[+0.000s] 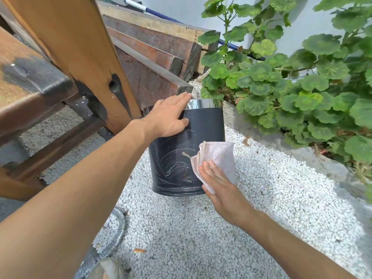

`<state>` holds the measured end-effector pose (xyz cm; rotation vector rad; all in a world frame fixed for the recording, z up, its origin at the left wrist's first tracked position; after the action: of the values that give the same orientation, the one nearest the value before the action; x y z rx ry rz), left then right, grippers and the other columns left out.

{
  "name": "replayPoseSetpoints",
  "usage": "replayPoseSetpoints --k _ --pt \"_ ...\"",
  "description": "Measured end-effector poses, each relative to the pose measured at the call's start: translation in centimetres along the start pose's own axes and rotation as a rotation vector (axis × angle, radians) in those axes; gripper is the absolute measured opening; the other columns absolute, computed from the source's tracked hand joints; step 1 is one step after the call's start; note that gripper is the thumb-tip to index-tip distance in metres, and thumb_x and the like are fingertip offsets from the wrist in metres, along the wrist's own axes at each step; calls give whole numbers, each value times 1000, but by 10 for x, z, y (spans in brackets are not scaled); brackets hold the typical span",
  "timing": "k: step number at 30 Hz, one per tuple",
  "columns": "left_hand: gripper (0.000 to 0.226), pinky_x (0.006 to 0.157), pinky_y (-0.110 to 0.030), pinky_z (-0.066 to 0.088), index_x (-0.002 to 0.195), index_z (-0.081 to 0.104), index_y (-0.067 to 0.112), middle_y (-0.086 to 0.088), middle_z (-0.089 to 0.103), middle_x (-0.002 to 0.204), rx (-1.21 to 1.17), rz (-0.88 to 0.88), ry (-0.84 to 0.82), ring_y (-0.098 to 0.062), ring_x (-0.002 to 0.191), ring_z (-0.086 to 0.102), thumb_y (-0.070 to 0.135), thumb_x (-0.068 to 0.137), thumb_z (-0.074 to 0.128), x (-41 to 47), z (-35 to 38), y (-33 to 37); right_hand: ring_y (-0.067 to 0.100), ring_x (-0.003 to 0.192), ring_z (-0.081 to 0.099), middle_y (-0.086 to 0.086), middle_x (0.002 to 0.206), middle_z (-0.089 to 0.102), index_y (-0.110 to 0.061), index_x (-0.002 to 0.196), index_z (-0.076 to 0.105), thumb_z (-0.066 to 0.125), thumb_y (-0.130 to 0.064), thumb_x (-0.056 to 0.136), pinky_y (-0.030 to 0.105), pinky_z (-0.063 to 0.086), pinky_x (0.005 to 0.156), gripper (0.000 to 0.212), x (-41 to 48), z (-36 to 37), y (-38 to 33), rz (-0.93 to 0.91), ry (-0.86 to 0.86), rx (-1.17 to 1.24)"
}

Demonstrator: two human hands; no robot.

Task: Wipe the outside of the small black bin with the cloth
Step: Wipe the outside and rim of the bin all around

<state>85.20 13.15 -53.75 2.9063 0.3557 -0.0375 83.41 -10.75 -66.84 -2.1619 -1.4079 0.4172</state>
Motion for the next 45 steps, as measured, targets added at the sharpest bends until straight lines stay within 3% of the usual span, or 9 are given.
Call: replayPoseSetpoints --k 5,11,16,18,24,28,35,40,45 --pt "75 121 -43 10 159 7 22 1 6 167 -5 -18 -6 -20 153 9 41 98 46 1 0 1 -6 151 -10 -21 165 6 -33 160 18 43 -30 109 27 1 122 57 -21 13 4 32 -56 69" --pt "74 121 -45 9 159 7 24 1 6 167 -16 -17 -14 -23 153 9 41 98 46 2 0 1 -16 146 -2 -26 161 14 -43 155 29 32 -53 104 14 1 117 52 -43 9 2 131 -134 211" --pt "73 121 -49 11 158 11 25 1 9 167 -19 -17 6 -24 152 11 42 97 47 1 0 0 -13 116 54 -31 137 52 -58 137 47 42 -52 103 14 50 96 35 -46 -9 -4 422 58 592" --pt "72 121 -49 12 158 12 25 -1 11 167 -22 -5 22 -24 152 12 42 97 47 -1 1 0 8 113 65 -12 134 64 -47 139 54 45 -55 100 36 51 103 41 -42 -15 -3 565 178 793" --pt "67 121 -46 18 156 21 22 -6 29 161 -80 37 74 -24 149 23 38 97 48 -10 -4 -5 17 119 62 8 138 63 -14 139 57 48 -38 106 35 51 94 42 -3 -53 5 734 448 1257" --pt "63 118 -60 18 154 26 22 -3 36 157 -99 -41 62 -27 146 28 41 98 46 -17 -6 -9 21 125 60 8 137 64 -13 138 59 48 -35 106 45 44 110 40 41 -91 -3 640 571 1190" --pt "63 116 -42 27 150 33 9 -8 42 152 -123 45 122 -26 140 36 31 95 55 -31 -9 -13 -6 123 55 -5 144 59 -23 141 57 43 -36 108 11 37 103 39 119 -133 -56 218 563 669" --pt "68 118 -53 22 155 24 20 -1 34 158 -102 -8 110 -24 148 26 35 95 52 -39 -1 -23 8 154 9 -2 165 24 -18 157 33 44 -25 109 22 7 123 50 128 -95 -71 71 293 225" --pt "70 119 -60 10 156 21 25 2 28 161 -164 -14 78 -21 151 18 33 93 50 -43 2 -26 12 155 6 5 165 25 -13 157 31 46 -15 107 35 10 126 52 120 -88 -67 -50 308 149"
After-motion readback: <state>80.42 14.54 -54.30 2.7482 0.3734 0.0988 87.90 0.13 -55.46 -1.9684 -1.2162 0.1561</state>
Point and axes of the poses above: each hand's wrist, its own x-axis towards the middle knuckle, its own z-axis out of the palm, y = z × x, the point moved 5 cm from there along x, towards the middle knuckle
